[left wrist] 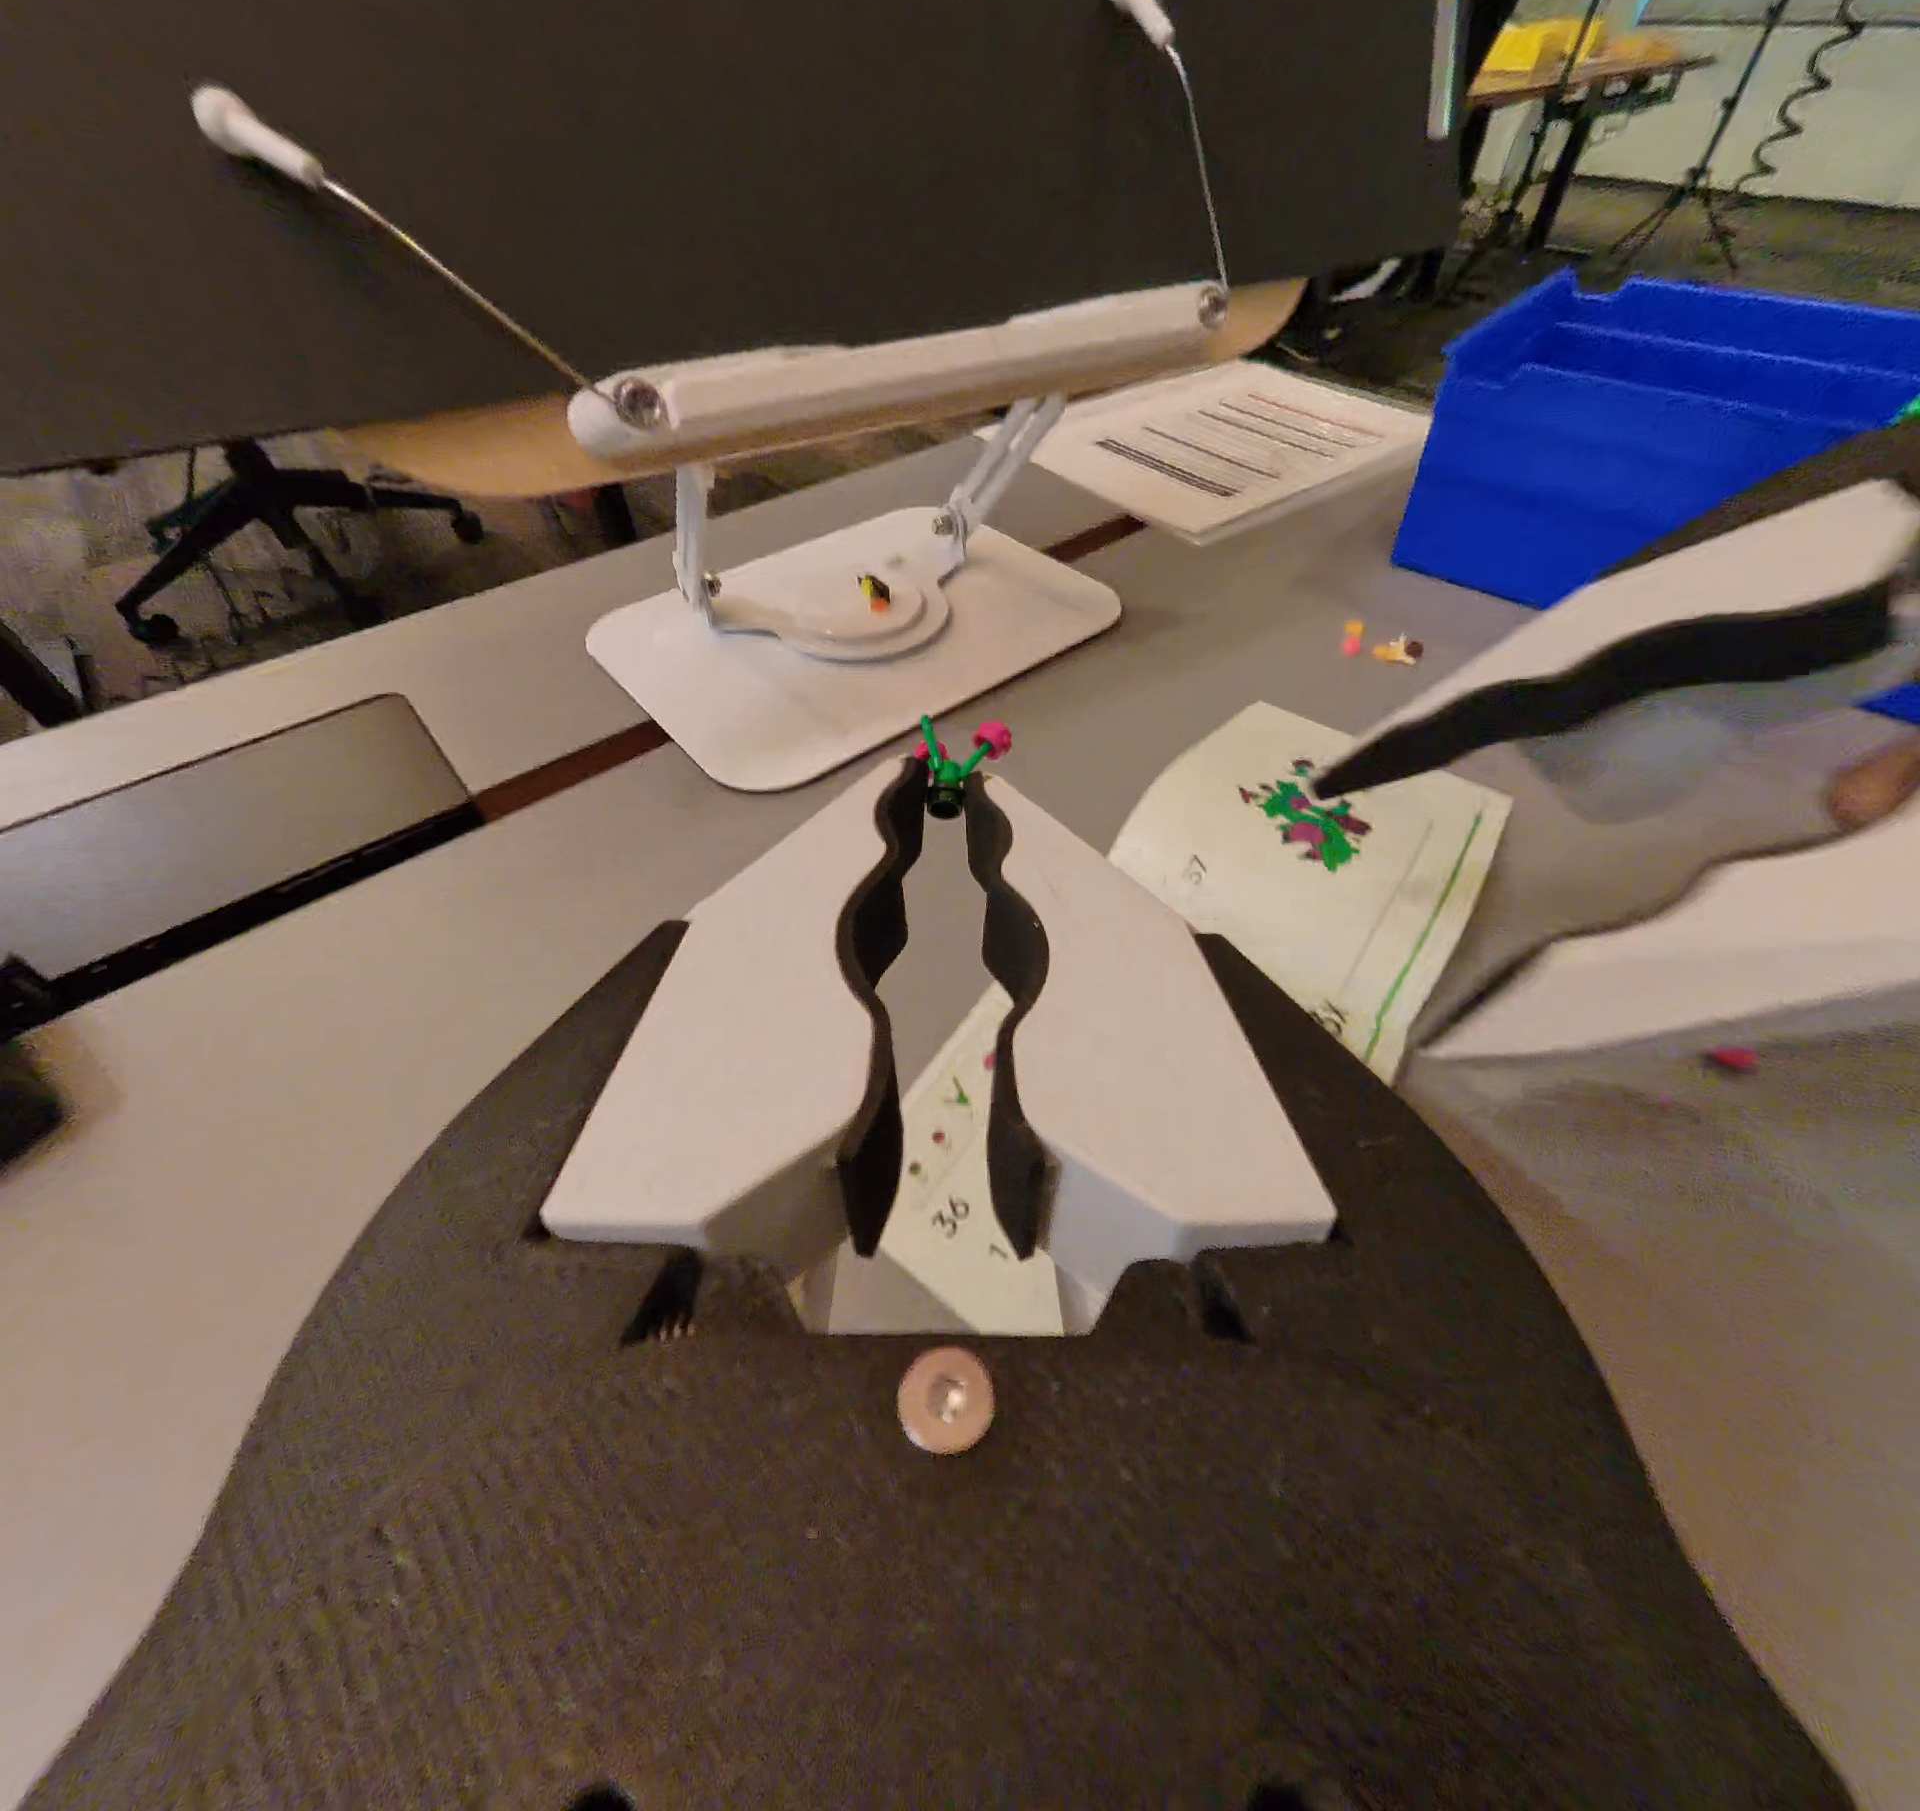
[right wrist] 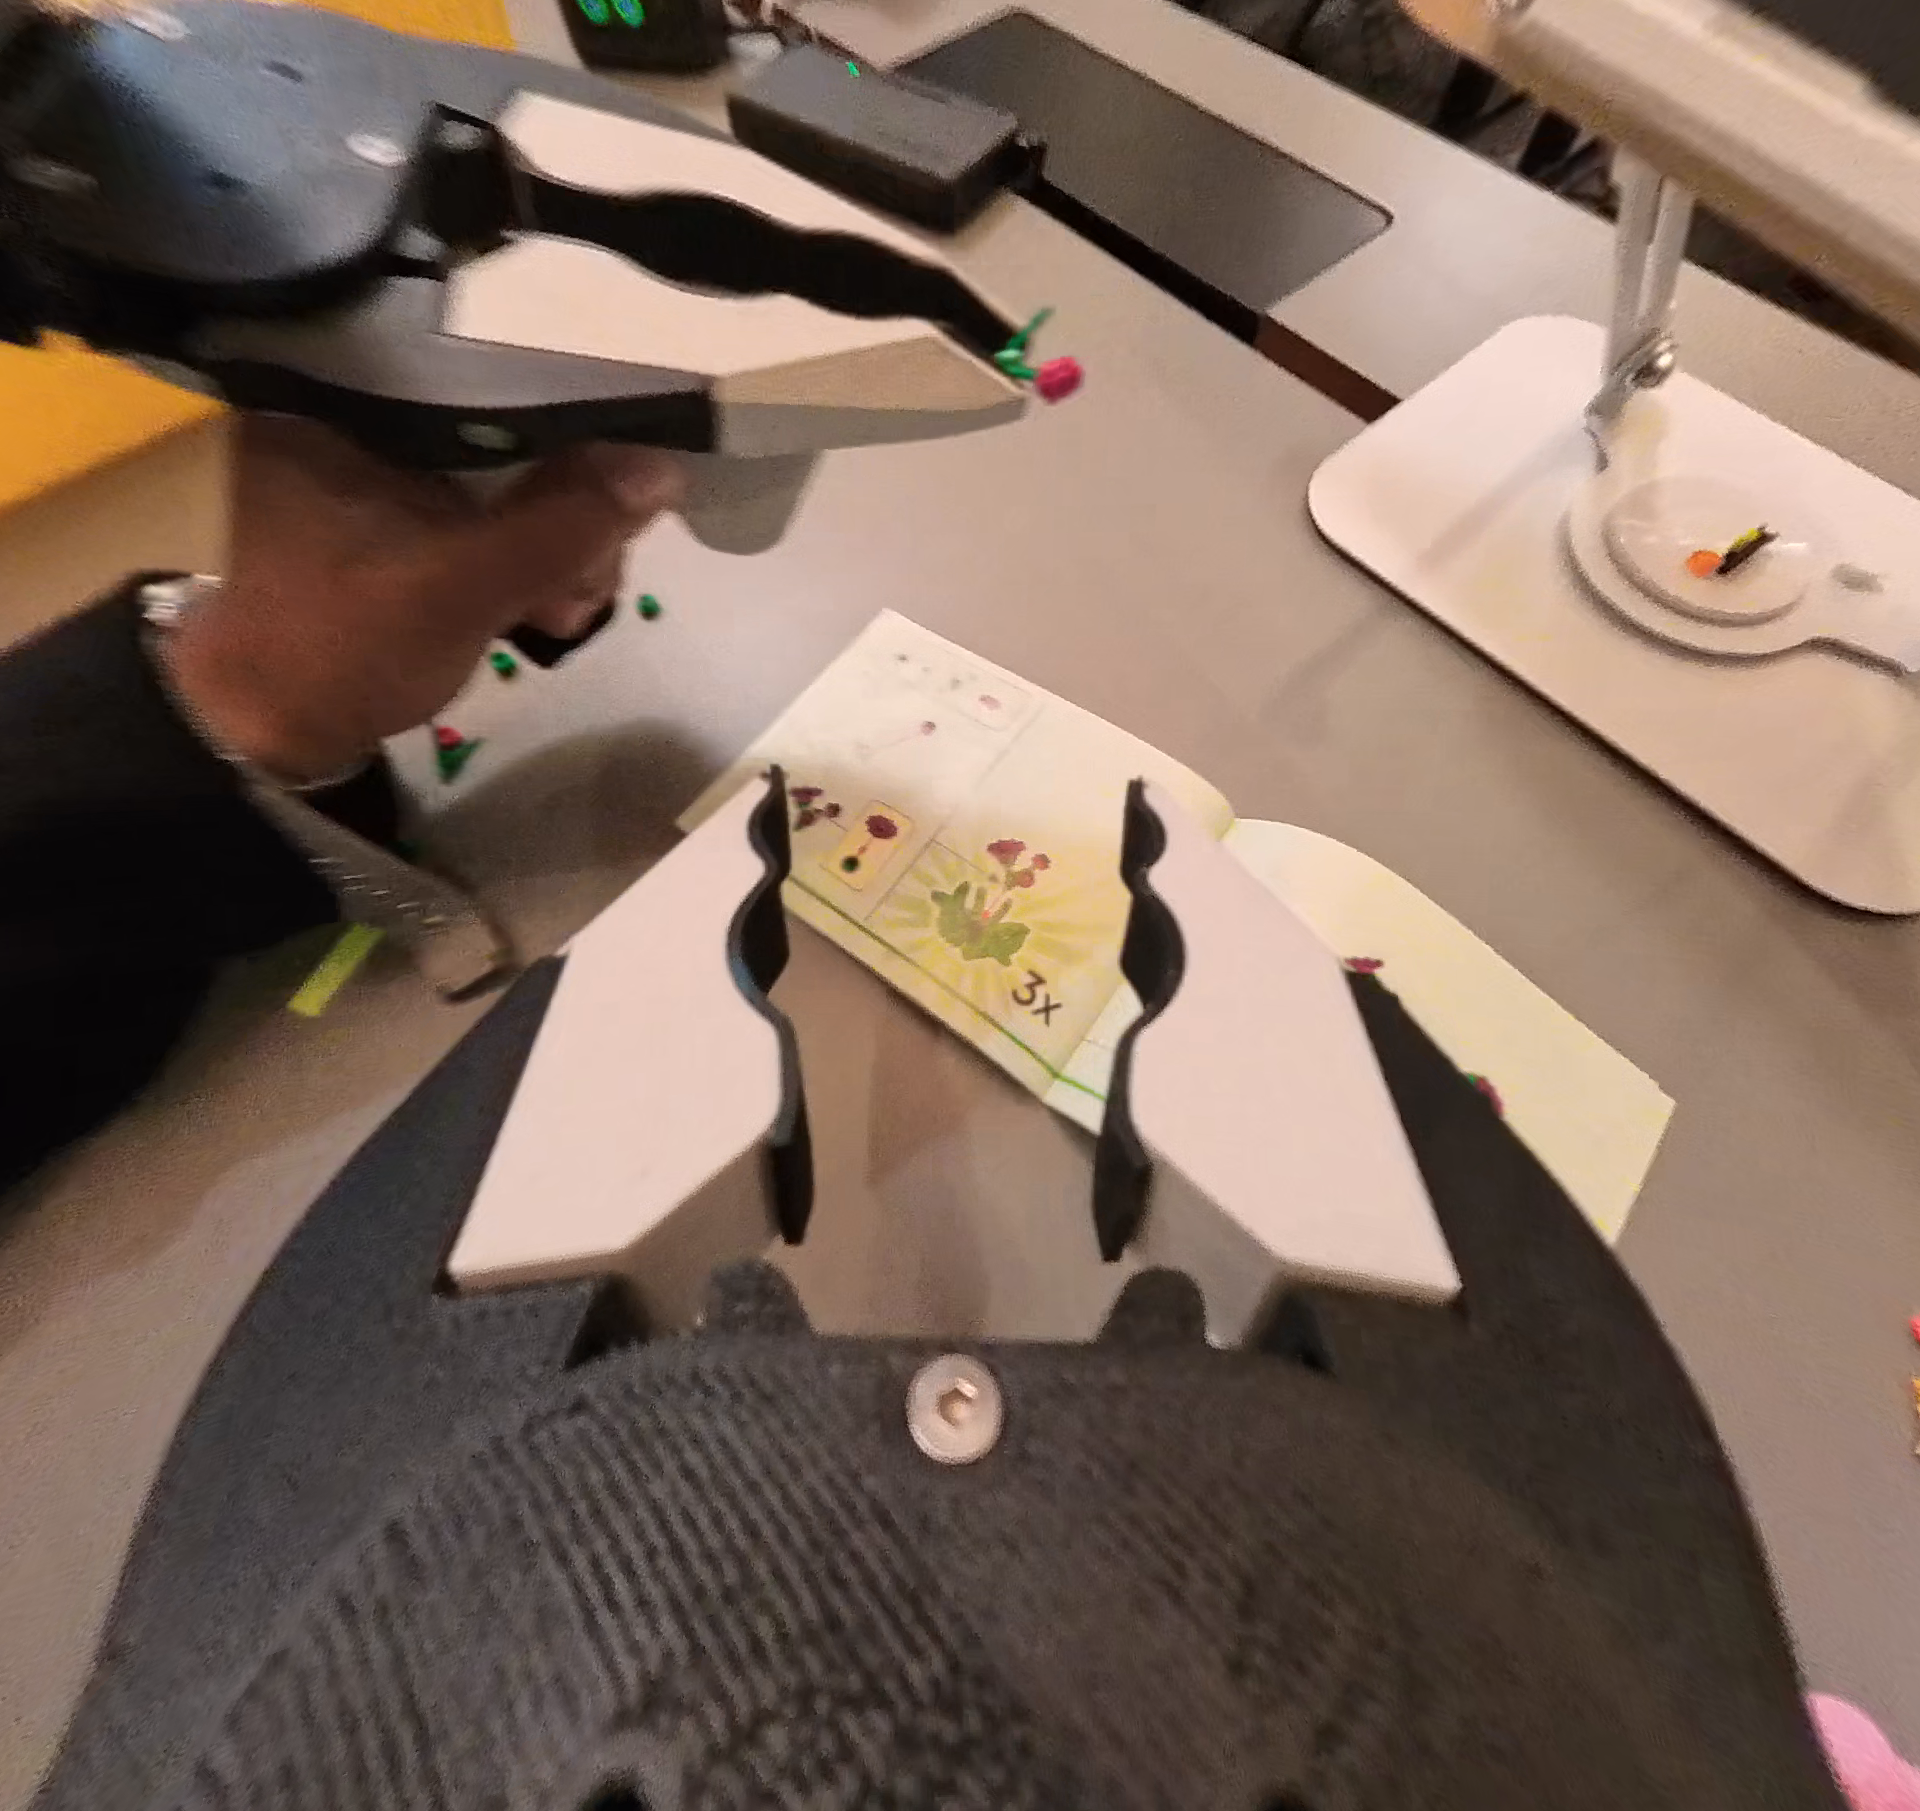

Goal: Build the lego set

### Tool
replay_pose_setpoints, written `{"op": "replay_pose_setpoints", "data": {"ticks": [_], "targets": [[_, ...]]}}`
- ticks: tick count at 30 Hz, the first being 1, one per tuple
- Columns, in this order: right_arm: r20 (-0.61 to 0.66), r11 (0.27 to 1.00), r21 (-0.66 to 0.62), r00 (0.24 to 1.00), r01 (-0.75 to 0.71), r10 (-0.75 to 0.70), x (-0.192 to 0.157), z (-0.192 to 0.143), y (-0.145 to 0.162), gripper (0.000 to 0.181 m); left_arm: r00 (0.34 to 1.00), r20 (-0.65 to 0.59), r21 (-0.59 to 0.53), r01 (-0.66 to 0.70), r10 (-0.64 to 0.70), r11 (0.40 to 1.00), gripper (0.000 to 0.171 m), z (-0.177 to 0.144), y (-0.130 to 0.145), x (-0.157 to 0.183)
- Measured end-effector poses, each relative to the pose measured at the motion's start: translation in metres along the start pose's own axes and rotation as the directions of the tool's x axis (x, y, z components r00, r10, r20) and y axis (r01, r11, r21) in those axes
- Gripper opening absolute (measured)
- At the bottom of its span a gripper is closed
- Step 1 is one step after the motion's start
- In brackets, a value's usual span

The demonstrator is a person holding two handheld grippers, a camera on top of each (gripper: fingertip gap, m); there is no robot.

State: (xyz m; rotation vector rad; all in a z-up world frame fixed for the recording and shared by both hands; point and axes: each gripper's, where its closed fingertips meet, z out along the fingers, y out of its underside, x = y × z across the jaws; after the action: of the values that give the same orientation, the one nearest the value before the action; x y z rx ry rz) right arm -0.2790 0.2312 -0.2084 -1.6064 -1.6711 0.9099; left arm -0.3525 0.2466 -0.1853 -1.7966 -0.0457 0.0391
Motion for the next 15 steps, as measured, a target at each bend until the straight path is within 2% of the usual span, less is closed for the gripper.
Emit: {"op": "replay_pose_setpoints", "data": {"ticks": [3,7,11,15], "targets": [[0.002,0.999,-0.013,0.999,-0.033,0.033,0.002,0.02,0.01,0.066,0.999,-0.014,0.001,0.039,-0.039,0.999,0.005,-0.004,0.004,-0.005],[0.018,0.998,-0.052,0.999,-0.028,0.029,-0.005,0.046,0.026,0.074,0.993,-0.039,-0.051,0.113,-0.115,0.992,0.005,0.001,0.018,-0.013],[0.017,0.972,-0.227,0.998,0.055,-0.053,-0.014,0.071,0.06,0.086,0.983,-0.052,-0.08,0.171,-0.176,0.982,0.005,0.01,0.031,-0.02],[0.005,0.983,-0.18,1.0,0.032,-0.031,-0.02,0.073,0.057,0.078,0.974,-0.072,-0.113,0.206,-0.215,0.972,0.005,0.016,0.039,-0.019]]}}
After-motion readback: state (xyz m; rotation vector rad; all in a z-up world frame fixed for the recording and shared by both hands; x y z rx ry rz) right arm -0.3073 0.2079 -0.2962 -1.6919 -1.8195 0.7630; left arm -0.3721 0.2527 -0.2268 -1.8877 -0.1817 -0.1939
